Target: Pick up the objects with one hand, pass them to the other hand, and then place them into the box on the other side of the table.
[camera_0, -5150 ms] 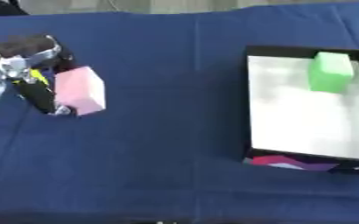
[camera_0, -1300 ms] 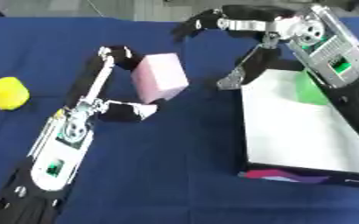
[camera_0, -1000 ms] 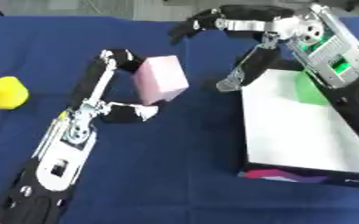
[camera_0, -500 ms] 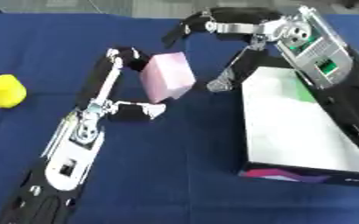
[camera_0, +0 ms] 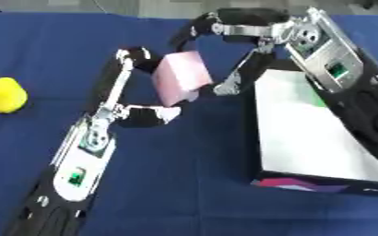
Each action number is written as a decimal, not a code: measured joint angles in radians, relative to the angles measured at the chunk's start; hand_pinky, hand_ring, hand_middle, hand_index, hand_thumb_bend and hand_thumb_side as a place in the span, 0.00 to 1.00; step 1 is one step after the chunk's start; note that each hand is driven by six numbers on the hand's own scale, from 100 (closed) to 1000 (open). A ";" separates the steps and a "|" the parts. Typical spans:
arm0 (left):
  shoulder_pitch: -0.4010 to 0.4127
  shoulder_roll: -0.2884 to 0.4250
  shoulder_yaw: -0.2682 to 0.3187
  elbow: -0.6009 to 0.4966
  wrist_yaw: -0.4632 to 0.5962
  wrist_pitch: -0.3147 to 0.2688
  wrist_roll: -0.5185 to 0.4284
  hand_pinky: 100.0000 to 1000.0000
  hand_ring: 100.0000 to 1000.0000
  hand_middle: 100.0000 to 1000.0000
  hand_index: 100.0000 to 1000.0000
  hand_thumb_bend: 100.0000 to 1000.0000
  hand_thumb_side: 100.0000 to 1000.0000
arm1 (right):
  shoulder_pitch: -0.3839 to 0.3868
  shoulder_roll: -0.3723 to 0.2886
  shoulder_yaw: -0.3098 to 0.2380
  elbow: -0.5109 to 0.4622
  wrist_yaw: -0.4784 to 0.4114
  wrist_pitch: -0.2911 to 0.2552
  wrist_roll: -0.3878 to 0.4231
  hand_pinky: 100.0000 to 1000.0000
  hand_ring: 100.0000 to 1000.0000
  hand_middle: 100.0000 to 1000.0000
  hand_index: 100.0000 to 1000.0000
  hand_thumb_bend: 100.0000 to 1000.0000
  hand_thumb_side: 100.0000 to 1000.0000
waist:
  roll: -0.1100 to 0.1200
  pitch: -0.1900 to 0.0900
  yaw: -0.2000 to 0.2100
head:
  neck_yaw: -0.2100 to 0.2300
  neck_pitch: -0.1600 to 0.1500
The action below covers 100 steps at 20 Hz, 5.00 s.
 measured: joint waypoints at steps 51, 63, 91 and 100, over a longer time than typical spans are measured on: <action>0.010 0.004 0.007 0.008 -0.090 0.042 0.049 0.71 0.65 0.60 0.81 0.87 0.44 | 0.033 -0.036 -0.031 -0.046 -0.199 0.178 -0.059 0.81 0.74 0.27 0.58 0.00 0.00 | 0.000 0.006 -0.028 | 0.004 0.001; 0.048 0.075 0.010 0.006 -0.076 0.038 0.068 0.70 0.63 0.57 0.78 0.79 0.41 | 0.130 -0.104 -0.093 -0.071 -0.214 0.192 -0.130 0.80 0.73 0.28 0.59 0.00 0.00 | 0.001 0.001 -0.062 | 0.010 0.020; 0.103 0.151 0.014 -0.005 -0.042 0.037 0.086 0.70 0.63 0.57 0.77 0.74 0.42 | 0.462 -0.210 -0.272 -0.059 -0.019 0.125 -0.292 0.81 0.77 0.49 0.60 0.15 0.00 | 0.001 -0.031 -0.129 | 0.035 0.041; 0.103 0.151 0.012 -0.005 -0.041 0.030 0.087 0.69 0.62 0.57 0.77 0.74 0.42 | 0.449 -0.212 -0.264 0.054 0.104 0.054 -0.244 0.82 0.79 0.56 0.60 0.20 0.03 | 0.001 -0.031 -0.125 | 0.033 0.041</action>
